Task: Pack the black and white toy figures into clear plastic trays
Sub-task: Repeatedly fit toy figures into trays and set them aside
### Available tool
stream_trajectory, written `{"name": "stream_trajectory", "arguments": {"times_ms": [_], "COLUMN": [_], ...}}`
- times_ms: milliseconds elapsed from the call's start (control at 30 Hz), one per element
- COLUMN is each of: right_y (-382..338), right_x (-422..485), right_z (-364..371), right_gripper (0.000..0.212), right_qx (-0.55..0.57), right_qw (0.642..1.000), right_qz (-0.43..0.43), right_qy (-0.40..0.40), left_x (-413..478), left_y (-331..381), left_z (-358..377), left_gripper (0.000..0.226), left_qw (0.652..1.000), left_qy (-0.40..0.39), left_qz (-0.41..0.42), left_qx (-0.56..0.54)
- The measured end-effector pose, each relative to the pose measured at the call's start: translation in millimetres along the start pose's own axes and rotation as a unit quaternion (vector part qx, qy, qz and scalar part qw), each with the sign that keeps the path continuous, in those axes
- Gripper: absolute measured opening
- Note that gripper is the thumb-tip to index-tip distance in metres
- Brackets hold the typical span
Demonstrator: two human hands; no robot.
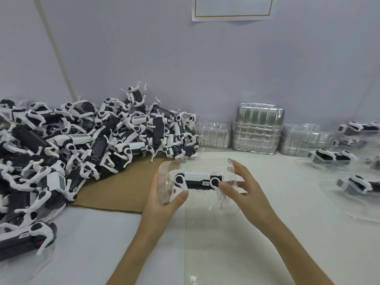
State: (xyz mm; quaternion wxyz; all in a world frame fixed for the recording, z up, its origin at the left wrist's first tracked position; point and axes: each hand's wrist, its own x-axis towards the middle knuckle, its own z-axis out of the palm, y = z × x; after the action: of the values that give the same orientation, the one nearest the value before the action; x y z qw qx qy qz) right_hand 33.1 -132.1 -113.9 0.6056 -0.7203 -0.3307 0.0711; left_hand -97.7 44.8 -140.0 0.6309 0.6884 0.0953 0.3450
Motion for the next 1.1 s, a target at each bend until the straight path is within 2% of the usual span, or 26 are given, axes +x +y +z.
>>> {"name": "stream_trajectory", "arguments": {"times_ms": [133, 233, 567, 767, 933, 1100], "right_y": [2, 1, 4, 7, 8, 7], "right_x": [0, -1, -2, -2, -3, -5], "right_z": [0, 0, 1, 3, 5, 6], "right_gripper": [0.073, 0.071, 0.055, 0.049, 0.054, 0.070], "right_qx": [0.002, 0.002, -0.033, -0.040, -0.041, -0.009], "right_qw": [1.000, 1.000, 0.997, 0.996, 0.996, 0.999], "right_qz": [-0.012, -0.016, -0.022, -0.027, -0.039, -0.050], "right_qy": [0.017, 0.022, 0.071, 0.076, 0.067, 0.002], "left_x": [-1, -1, -4, -6, -5, -3], "left_y": [-1, -2, -2, 1, 6, 6], "left_z": [0, 0, -1, 0, 1, -2], "left_gripper": [0.087, 0.077, 0.092, 0.091, 0.091, 0.092], "left_qw": [1.000, 1.000, 0.998, 0.995, 0.998, 0.997], "left_qy": [-0.004, -0.006, 0.019, 0.044, 0.035, 0.027], "left_qz": [0.006, 0.012, -0.002, -0.005, -0.016, -0.069], "left_qx": [0.007, 0.010, 0.058, 0.085, 0.050, -0.018]}}
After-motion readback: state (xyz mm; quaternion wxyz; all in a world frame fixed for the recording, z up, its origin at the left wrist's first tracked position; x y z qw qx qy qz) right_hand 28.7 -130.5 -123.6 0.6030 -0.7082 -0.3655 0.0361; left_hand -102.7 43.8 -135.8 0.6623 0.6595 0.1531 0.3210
